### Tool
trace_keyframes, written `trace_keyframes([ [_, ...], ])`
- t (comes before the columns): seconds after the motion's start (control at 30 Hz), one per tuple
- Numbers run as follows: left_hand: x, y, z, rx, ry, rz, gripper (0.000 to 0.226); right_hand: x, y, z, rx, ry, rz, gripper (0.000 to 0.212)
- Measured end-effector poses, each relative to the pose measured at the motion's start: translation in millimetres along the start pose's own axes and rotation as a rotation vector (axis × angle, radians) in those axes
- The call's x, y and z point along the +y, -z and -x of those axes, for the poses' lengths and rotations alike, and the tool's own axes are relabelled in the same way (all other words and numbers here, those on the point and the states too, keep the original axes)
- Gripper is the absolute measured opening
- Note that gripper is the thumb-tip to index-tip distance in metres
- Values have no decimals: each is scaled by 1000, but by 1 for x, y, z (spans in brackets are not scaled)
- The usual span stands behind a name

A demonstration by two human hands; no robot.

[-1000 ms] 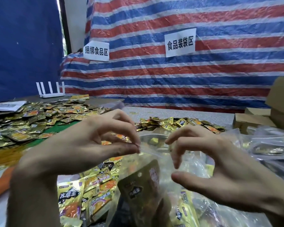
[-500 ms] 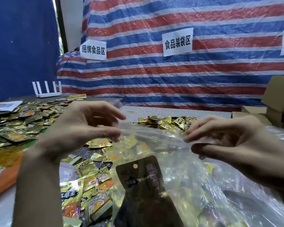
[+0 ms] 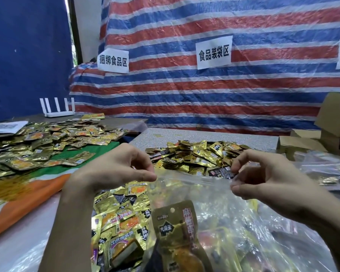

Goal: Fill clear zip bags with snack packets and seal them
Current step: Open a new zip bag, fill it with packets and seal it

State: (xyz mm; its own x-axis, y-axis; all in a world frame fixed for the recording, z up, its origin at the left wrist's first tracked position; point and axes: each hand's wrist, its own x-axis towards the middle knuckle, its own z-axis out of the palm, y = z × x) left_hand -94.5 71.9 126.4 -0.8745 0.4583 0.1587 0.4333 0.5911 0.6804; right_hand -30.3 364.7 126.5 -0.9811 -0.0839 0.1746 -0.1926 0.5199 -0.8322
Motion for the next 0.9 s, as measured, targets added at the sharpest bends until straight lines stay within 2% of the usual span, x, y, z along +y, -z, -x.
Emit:
trace_keyframes([
  [0.1, 5, -3, -1, 7, -111, 24, 9, 3, -3, -1, 20, -17, 141, 29],
  [0.23, 16, -11, -5, 35, -223, 0, 9, -1, -1, 6, -95, -21, 343, 41],
  [0.37, 33, -21, -5, -21, -286, -39, 12, -14, -11, 19, -48, 210, 395, 60],
  [0.47, 44, -26, -1, -49, -350, -55, 9, -20, -27, 23, 22, 363, 345, 46],
  [0.63, 54, -30, 4, -57, -429, -29, 8, -20, -38, 20, 16, 428, 332, 10],
  [0.9, 48, -26, 2, -152, -414, 0, 7, -18, -42, 22, 69, 461, 301, 4],
])
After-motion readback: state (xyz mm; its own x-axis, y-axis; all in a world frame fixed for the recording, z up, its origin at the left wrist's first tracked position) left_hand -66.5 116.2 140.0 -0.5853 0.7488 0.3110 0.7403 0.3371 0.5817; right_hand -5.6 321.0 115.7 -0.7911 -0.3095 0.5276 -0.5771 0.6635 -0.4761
